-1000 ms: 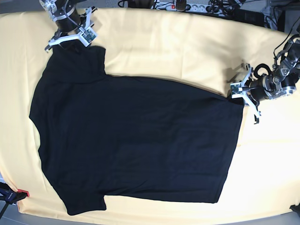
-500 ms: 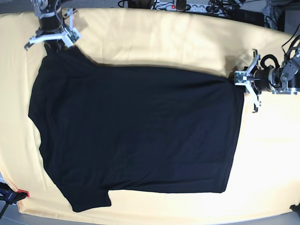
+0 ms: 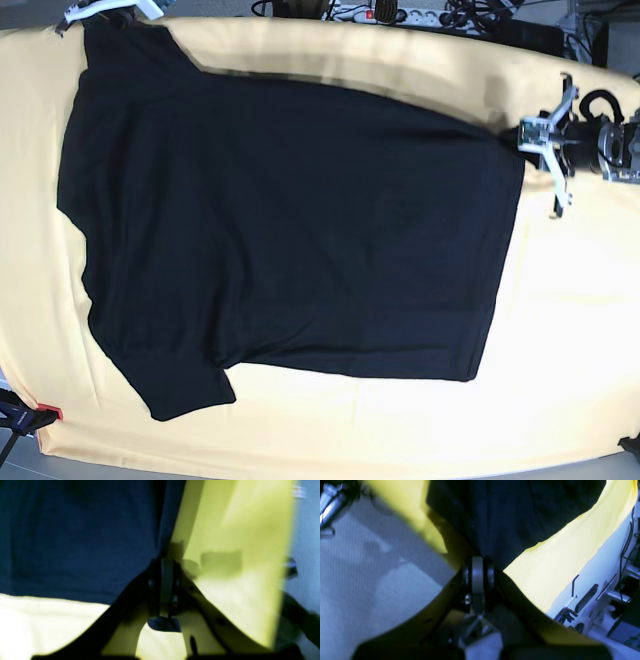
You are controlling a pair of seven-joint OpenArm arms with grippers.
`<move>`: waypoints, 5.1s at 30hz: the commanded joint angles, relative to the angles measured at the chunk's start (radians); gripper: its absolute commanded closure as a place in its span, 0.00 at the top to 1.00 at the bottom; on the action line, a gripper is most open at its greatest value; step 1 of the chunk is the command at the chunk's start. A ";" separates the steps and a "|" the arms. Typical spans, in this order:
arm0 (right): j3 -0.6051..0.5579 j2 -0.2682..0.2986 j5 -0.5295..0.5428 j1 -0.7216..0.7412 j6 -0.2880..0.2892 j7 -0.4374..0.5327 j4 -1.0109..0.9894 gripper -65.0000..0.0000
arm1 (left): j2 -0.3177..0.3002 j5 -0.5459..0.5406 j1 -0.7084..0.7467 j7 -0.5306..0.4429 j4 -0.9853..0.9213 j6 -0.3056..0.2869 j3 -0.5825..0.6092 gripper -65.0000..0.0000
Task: Fold the T-shirt properly
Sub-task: 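Lift the grasped edge and pull it taut between both grippers, then drag the shirt edge with both grippers to straighten it flat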
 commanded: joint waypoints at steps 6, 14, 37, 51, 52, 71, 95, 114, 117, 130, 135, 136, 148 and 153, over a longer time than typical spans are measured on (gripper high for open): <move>0.004 0.005 -0.011 -0.040 -0.027 -0.013 0.013 0.00 | -0.127 -0.056 0.137 0.252 0.179 -0.001 -0.012 0.00; 0.004 0.004 0.010 -0.042 -0.041 -0.032 0.013 0.00 | -0.145 -0.101 0.229 0.453 0.262 -0.001 -0.012 0.00; 0.005 0.175 0.262 0.563 0.007 0.299 -0.075 0.00 | 0.266 0.402 0.179 0.412 0.165 0.741 -0.014 0.00; 0.005 0.169 0.334 0.731 -0.023 0.304 -0.269 0.00 | 0.421 0.543 0.168 0.530 -0.029 1.043 -0.014 0.00; 0.004 0.169 0.335 0.731 -0.020 0.304 -0.269 0.00 | 0.424 0.542 0.169 0.532 -0.029 1.042 -0.014 0.00; 0.005 0.173 0.328 0.724 0.003 0.072 -0.150 0.68 | 0.296 0.412 0.161 0.433 0.019 0.635 -0.014 0.53; 0.004 0.172 0.364 0.607 0.131 0.162 -0.386 0.46 | 0.217 0.356 0.201 0.426 0.075 0.635 -0.014 0.53; 0.004 0.172 0.364 0.665 0.124 0.127 -0.395 0.33 | 0.205 0.431 0.196 0.510 0.074 0.746 -0.014 0.42; 0.004 0.172 0.372 0.665 0.124 0.119 -0.395 0.51 | 0.166 0.433 0.196 0.534 0.074 0.710 -0.014 0.66; 0.004 0.170 0.389 0.665 0.093 0.123 -0.395 0.54 | 0.140 0.336 0.196 0.351 -0.037 0.391 -0.014 0.66; 0.004 0.169 0.389 0.665 0.092 0.129 -0.395 0.53 | 0.160 0.380 0.196 0.344 -0.036 0.598 -0.014 0.63; 0.004 0.169 0.389 0.665 0.087 0.135 -0.395 0.53 | 0.163 0.393 0.196 0.346 -0.036 0.604 -0.014 0.56; 0.004 0.170 0.385 0.665 0.069 0.135 -0.395 0.29 | 0.170 0.404 0.196 0.364 0.037 0.622 -0.014 0.00; 0.004 0.170 0.385 0.665 0.069 0.113 -0.395 0.00 | 0.169 0.404 0.196 0.379 0.037 0.623 -0.014 0.00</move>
